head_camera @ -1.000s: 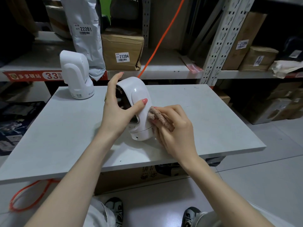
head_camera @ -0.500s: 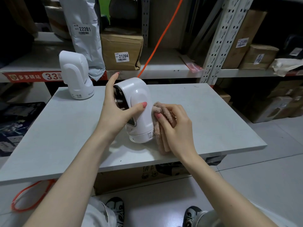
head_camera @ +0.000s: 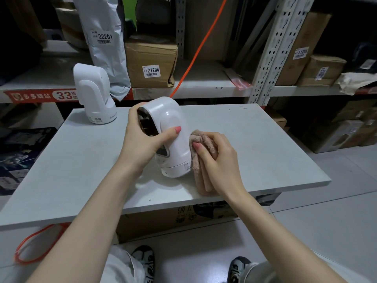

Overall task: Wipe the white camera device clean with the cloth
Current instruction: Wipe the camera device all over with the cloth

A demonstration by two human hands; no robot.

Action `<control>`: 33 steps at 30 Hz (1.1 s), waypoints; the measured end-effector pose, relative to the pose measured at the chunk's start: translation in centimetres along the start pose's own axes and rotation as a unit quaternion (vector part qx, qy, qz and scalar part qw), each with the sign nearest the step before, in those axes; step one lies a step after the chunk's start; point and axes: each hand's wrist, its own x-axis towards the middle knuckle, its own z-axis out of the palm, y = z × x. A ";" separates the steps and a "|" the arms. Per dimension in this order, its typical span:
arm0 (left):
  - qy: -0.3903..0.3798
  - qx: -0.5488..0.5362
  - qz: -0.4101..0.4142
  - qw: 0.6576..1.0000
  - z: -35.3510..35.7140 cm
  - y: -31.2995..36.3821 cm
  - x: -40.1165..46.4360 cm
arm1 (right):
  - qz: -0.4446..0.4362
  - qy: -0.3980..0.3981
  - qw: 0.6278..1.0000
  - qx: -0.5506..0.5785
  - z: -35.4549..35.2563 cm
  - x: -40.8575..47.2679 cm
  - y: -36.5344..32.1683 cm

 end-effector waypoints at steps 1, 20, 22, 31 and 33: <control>0.021 0.001 -0.001 1.000 0.2 -0.1 0.0 | -0.021 0.009 1.000 -0.017 0.1 -0.2 0.0; 0.137 0.008 -0.037 0.990 0.6 -0.8 0.6 | -0.214 0.057 0.970 -0.098 1.7 -1.7 0.0; 0.145 0.004 -0.039 0.989 0.6 -0.9 0.7 | -0.304 0.067 0.935 -0.171 2.0 -1.8 -0.2; 0.120 0.023 -0.028 0.992 0.5 -0.6 0.6 | -0.049 0.041 0.997 -0.031 0.8 0.0 1.4; 0.122 0.027 -0.027 0.992 0.6 -0.6 0.6 | -0.064 0.047 0.996 -0.051 0.8 -0.4 1.2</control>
